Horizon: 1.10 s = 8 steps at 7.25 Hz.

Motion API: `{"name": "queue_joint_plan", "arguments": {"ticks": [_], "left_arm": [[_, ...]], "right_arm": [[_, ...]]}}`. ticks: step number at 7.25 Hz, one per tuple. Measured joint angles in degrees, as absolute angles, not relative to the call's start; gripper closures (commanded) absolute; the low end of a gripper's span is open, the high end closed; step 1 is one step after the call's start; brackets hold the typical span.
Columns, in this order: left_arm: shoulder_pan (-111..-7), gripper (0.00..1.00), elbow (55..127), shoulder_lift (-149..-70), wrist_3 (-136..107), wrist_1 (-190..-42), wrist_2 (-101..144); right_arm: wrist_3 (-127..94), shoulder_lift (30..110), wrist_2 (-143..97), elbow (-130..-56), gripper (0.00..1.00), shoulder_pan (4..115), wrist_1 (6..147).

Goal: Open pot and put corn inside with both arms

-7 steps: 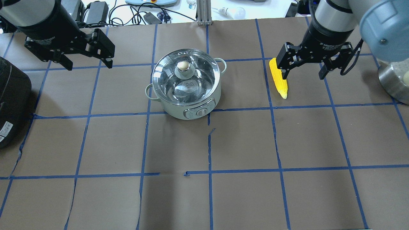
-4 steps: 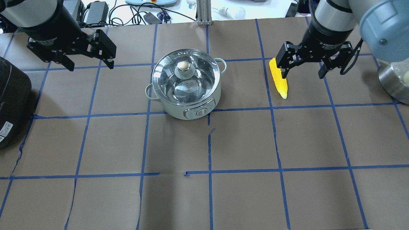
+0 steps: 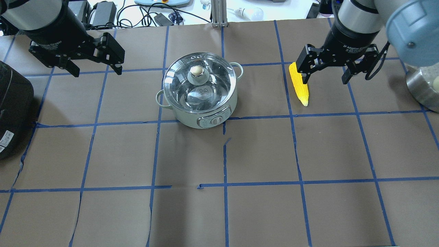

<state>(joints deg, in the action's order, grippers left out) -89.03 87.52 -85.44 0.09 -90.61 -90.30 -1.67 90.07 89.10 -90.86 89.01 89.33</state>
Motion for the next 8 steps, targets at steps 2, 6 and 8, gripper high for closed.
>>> {"name": "queue_joint_plan", "arguments": {"ticks": [2, 6, 8], "left_arm": [[-89.03, 0.0, 87.58, -85.51, 0.04, -90.62, -90.17], [-92.67, 0.0, 82.49, -92.9, -7.69, -83.53, -87.93], [-97.68, 0.0, 79.13, -101.46, -12.07, -77.02, -87.66]], "right_arm": [[-1.78, 90.06, 89.2, -90.61, 0.0, 88.93, 88.83], [-1.85, 89.96, 89.2, -90.37, 0.0, 88.58, 89.32], [-1.71, 87.57, 89.13, -90.68, 0.0, 87.26, 92.46]]}}
